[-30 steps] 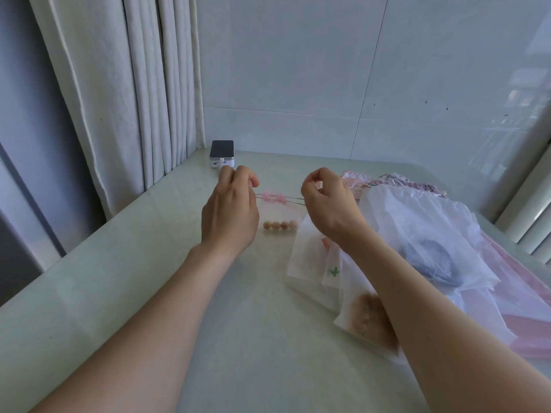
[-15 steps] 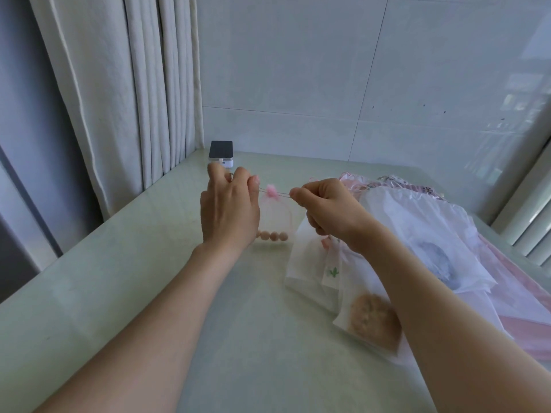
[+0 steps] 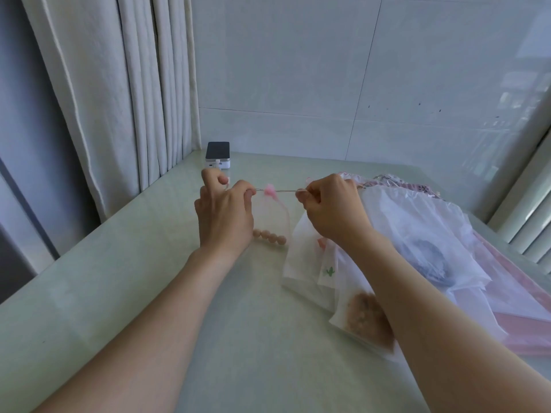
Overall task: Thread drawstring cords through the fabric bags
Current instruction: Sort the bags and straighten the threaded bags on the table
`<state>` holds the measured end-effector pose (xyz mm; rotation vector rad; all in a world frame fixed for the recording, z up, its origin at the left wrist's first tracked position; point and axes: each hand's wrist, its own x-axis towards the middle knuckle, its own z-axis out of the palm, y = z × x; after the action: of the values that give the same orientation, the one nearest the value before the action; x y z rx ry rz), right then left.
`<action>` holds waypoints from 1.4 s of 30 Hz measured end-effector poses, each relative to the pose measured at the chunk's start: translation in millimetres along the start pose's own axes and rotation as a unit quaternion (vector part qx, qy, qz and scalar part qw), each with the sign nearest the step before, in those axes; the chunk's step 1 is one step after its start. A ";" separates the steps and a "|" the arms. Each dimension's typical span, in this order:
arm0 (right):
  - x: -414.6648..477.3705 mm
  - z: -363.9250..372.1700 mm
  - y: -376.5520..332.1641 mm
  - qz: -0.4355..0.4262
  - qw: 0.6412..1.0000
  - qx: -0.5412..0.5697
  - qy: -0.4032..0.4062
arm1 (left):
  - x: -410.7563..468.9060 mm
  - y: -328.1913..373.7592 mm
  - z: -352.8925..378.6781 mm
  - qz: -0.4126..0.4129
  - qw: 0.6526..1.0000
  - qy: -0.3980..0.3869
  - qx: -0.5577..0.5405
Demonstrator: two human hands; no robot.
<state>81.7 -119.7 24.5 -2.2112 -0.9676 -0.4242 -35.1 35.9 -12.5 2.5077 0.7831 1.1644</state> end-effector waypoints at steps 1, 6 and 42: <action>0.4 1.4 0.7 -0.005 1.000 -0.001 0.001 | 0.2 1.4 -2.0 -0.013 1.000 0.010 0.010; -5.7 2.1 -15.0 0.000 0.999 0.029 0.017 | 3.1 10.8 -13.8 -0.086 0.996 -0.010 -0.016; -7.7 -6.7 -39.7 0.296 0.789 0.535 -0.063 | 6.3 39.0 -25.9 -0.204 0.771 -0.155 -0.583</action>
<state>47.0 -108.7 43.2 -1.3332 -0.3293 0.4896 -37.6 8.0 25.5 1.3132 0.2861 0.6732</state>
